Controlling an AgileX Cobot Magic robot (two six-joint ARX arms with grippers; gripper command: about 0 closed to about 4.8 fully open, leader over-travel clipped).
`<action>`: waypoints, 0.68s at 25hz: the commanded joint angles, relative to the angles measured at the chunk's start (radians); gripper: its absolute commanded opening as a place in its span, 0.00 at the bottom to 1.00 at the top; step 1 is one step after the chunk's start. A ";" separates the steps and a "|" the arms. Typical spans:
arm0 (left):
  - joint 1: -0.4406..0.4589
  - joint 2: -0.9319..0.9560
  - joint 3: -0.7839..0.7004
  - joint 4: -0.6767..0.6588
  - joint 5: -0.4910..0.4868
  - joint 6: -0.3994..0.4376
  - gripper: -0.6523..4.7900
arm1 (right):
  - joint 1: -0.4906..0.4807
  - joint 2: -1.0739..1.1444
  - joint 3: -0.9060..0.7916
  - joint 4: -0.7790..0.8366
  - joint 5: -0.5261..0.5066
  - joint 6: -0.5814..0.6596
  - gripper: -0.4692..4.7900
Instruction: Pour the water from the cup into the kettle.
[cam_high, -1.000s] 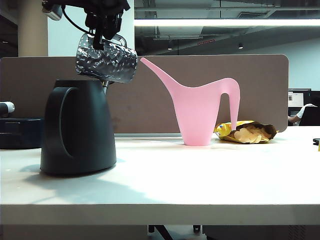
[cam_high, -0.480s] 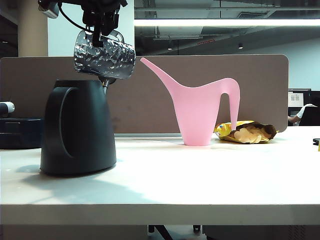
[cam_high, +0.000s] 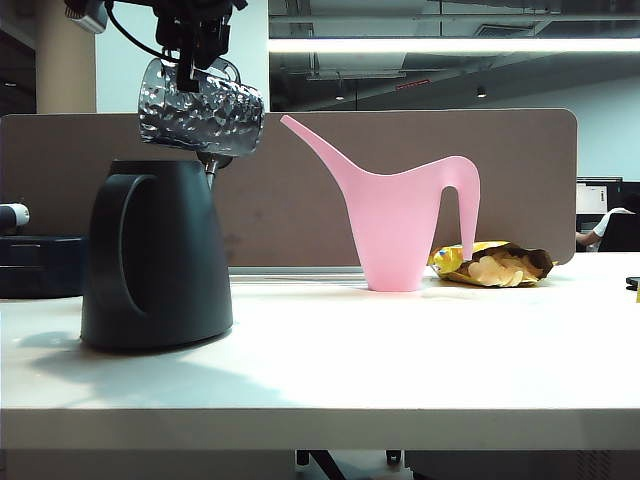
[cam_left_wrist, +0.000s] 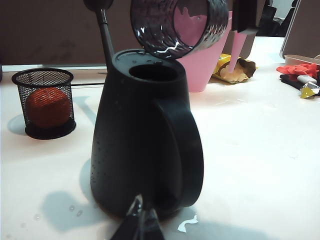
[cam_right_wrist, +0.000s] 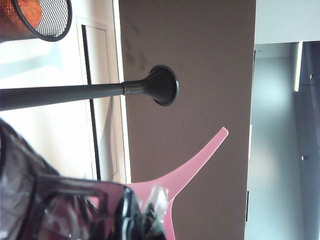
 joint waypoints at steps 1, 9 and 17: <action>0.000 0.001 0.002 0.007 -0.002 0.001 0.11 | 0.000 -0.005 0.003 0.023 0.008 -0.004 0.07; 0.000 0.001 0.002 0.007 -0.002 0.002 0.11 | -0.006 -0.019 0.003 0.030 0.025 0.024 0.07; 0.000 0.001 0.002 0.008 -0.003 0.002 0.11 | -0.060 -0.100 0.003 0.022 0.029 0.182 0.07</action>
